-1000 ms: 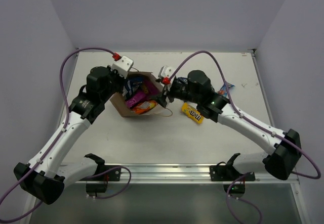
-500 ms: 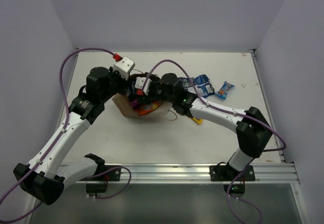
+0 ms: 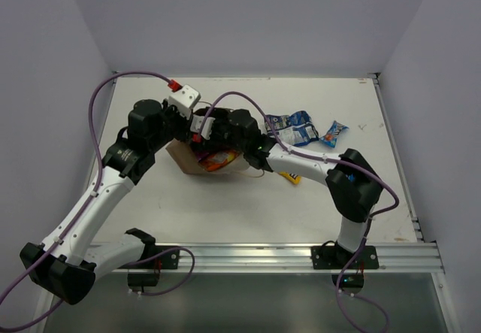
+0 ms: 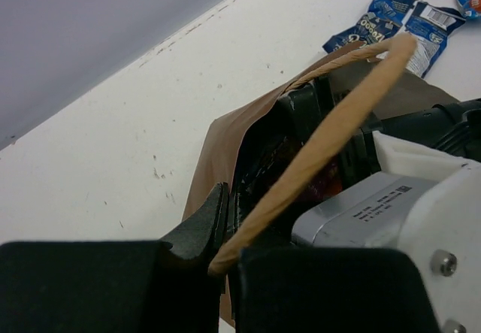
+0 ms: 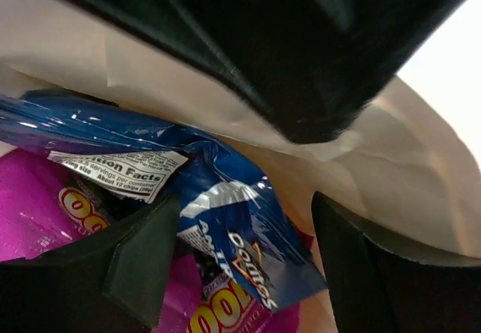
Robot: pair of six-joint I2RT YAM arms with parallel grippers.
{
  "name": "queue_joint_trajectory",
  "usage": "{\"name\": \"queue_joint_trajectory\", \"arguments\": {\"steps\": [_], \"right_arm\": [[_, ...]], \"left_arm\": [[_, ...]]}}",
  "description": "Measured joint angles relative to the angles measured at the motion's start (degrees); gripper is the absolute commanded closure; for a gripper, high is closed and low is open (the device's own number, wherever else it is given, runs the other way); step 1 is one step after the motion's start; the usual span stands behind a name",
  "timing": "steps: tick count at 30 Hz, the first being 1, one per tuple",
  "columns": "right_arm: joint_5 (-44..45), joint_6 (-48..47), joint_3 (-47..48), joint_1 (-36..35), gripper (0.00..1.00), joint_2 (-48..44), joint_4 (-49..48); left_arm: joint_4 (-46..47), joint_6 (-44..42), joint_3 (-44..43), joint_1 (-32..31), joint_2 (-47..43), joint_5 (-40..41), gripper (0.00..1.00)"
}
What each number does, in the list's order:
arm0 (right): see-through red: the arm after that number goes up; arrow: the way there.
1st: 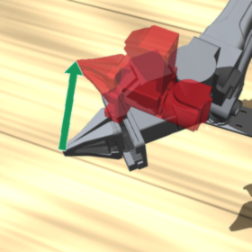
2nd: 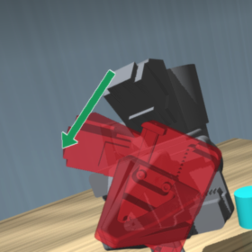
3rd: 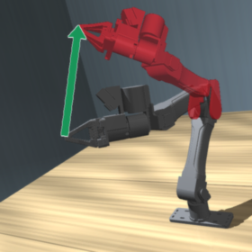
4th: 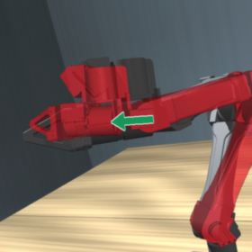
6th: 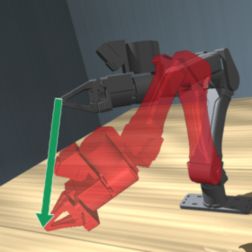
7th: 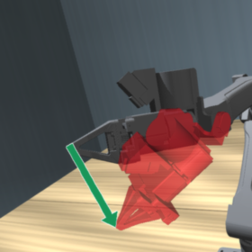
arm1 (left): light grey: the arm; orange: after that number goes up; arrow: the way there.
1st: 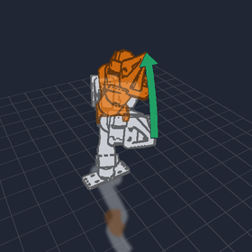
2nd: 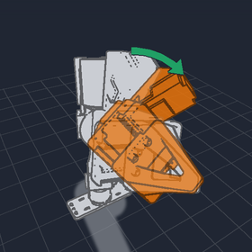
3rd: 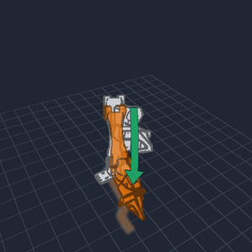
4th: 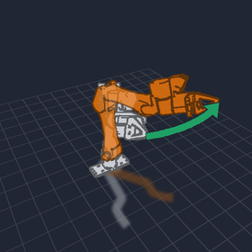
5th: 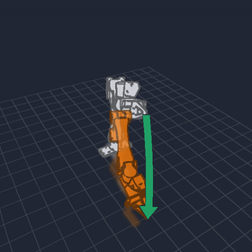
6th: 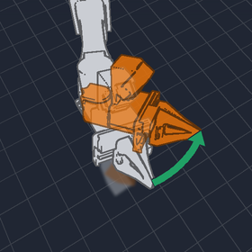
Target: Take the snacks out of the paper bag
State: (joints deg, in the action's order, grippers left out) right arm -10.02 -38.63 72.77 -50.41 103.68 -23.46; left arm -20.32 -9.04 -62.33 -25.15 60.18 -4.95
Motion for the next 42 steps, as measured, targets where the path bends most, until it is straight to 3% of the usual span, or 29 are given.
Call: {"name": "queue_joint_trajectory", "arguments": {"steps": [1,3,4,5,7,8,11,19,31,37,42], "right_arm": [[-0.04,0.02,0.5,0.0,0.29,0.72,0.09],[-0.2,-0.04,1.07,0.0,0.44,1.73,0.13],[-0.24,-0.07,1.29,0.0,0.52,2.08,0.15],[-0.2,0.07,1.42,0.07,0.67,2.27,0.33],[-0.15,0.33,1.44,0.22,0.79,2.32,0.46],[-0.2,0.57,1.44,0.24,0.9,2.29,0.48],[-0.37,1.4,1.07,0.15,1.0,1.84,1.05],[-1.97,3.15,-3.23,0.17,1.0,-7.82,5.99],[-3.78,6.32,-4.17,0.15,1.0,-32.57,15.23],[2.97,9.25,-5.09,1.16,1.0,-43.36,20.5],[9.51,14.38,-5.14,8.33,1.0,-47.89,23.5]], "left_arm": [[0.0,0.0,0.0,0.0,0.0,0.02,1.0],[0.02,0.0,0.0,0.2,0.0,0.17,1.0],[0.02,0.0,0.0,0.31,-0.02,0.26,1.0],[0.02,0.0,0.0,0.33,-0.04,0.22,1.0],[0.0,-0.02,0.0,0.31,-0.11,0.22,1.0],[0.0,-0.02,0.0,0.31,-0.15,0.24,1.0],[0.0,-0.02,0.07,0.31,-0.24,0.39,1.0],[0.28,0.0,0.33,0.11,-0.52,2.84,1.0],[0.87,-0.09,0.33,-0.07,-0.26,12.46,1.0],[0.9,-0.15,0.35,-0.07,-0.42,14.69,1.0],[0.83,-0.2,1.27,-0.07,-1.57,17.0,1.0]]}}
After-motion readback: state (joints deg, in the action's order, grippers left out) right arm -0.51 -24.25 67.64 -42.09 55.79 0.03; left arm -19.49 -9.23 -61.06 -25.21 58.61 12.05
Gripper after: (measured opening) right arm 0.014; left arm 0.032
